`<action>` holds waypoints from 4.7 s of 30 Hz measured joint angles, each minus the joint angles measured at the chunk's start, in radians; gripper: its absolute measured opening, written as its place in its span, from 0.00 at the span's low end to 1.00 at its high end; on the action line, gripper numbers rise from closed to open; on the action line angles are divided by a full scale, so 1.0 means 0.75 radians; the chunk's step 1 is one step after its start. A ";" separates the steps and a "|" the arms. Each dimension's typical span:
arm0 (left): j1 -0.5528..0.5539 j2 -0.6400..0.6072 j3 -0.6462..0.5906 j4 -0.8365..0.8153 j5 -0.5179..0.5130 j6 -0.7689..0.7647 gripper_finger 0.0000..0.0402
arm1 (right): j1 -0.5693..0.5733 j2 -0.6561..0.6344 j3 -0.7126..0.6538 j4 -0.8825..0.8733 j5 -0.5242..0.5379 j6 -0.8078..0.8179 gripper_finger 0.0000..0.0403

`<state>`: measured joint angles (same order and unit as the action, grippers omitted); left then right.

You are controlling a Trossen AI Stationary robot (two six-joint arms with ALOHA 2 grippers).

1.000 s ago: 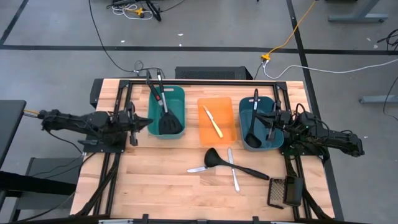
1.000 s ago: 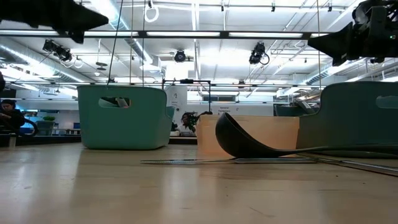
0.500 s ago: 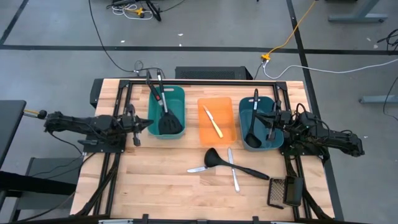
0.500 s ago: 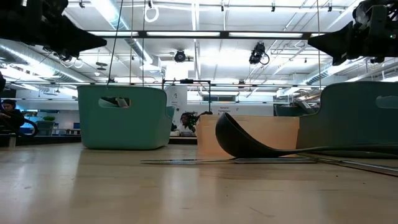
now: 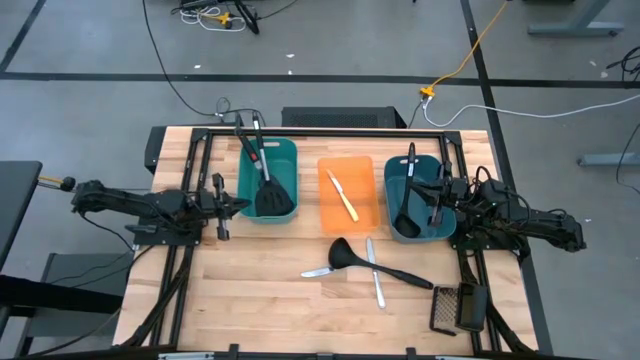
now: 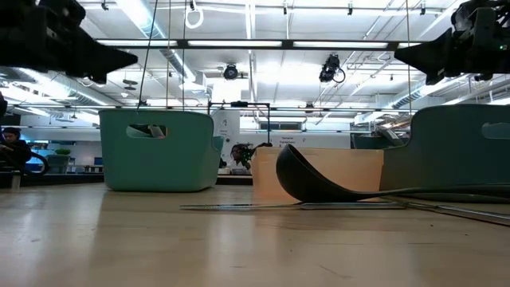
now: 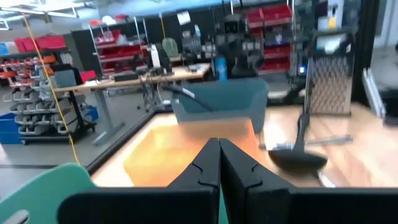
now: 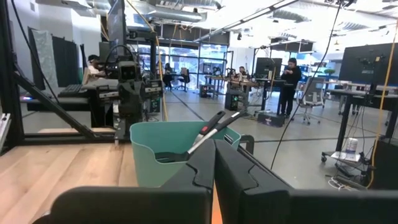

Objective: Pick & Place Kitchen Items
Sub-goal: Put the left silver table knife into the orange bin

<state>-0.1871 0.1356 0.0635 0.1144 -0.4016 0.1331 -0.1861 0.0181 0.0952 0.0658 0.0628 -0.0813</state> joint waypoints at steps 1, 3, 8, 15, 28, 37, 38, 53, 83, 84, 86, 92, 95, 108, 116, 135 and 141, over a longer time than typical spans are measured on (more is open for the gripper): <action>0.000 0.000 -0.009 0.003 -0.013 0.004 0.01 | 0.000 0.000 0.000 -0.001 0.000 -0.007 0.02; -0.001 -0.001 -0.014 0.014 -0.040 0.007 0.01 | 0.000 0.000 0.000 -0.001 0.000 -0.009 0.02; 0.000 -0.001 -0.013 0.070 -0.039 0.013 0.02 | 0.000 0.000 0.000 0.001 0.000 -0.014 0.02; 0.000 -0.001 -0.013 0.106 -0.041 0.054 0.02 | 0.000 0.000 0.000 0.009 0.000 -0.018 0.02; 0.000 -0.001 -0.013 0.109 -0.042 0.058 0.04 | 0.002 0.174 0.074 0.126 -0.039 -0.008 0.02; 0.000 -0.001 -0.013 0.115 -0.042 0.058 0.04 | 0.102 0.739 0.459 -0.032 -0.095 0.004 0.01; 0.000 -0.001 -0.013 0.116 -0.042 0.057 0.04 | 0.125 0.832 0.514 -0.070 -0.099 0.012 0.01; 0.000 -0.001 -0.013 0.115 -0.042 0.005 0.04 | 0.486 2.037 1.443 -0.539 -0.073 -0.078 0.28; 0.000 -0.001 -0.012 0.116 -0.036 0.002 0.04 | 0.629 2.781 2.000 -0.988 -0.171 0.118 0.41; 0.000 -0.001 -0.012 0.115 -0.036 0.002 0.04 | 0.629 2.784 1.992 -0.987 -0.175 0.106 0.41; 0.000 -0.001 -0.012 0.115 -0.036 0.002 0.04 | 0.631 2.786 1.970 -0.986 -0.176 0.061 0.41; 0.000 0.000 -0.012 0.113 -0.036 -0.043 0.04 | 0.610 2.787 1.898 -0.880 -0.175 0.028 0.41; 0.000 0.000 -0.012 0.104 -0.036 -0.066 0.04 | 0.602 2.787 1.883 -0.889 -0.155 0.028 0.41; -0.001 0.003 -0.012 0.098 0.009 -0.106 0.04 | 0.608 2.786 1.820 -0.986 -0.136 0.122 0.41; -0.001 0.004 -0.012 0.074 0.009 -0.127 0.04 | 0.626 2.782 1.822 -1.094 -0.126 0.166 0.40; -0.001 0.004 -0.012 0.075 0.009 -0.137 0.04 | 0.647 2.781 1.720 -0.860 -0.163 0.154 0.08; -0.001 0.004 -0.012 0.075 0.055 -0.170 0.04 | 0.639 2.785 1.716 -0.764 -0.228 0.173 0.13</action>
<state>-0.1879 0.1383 0.0544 0.1707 -0.3603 0.0055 0.2931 2.1067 1.3819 -0.5070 -0.1082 0.0482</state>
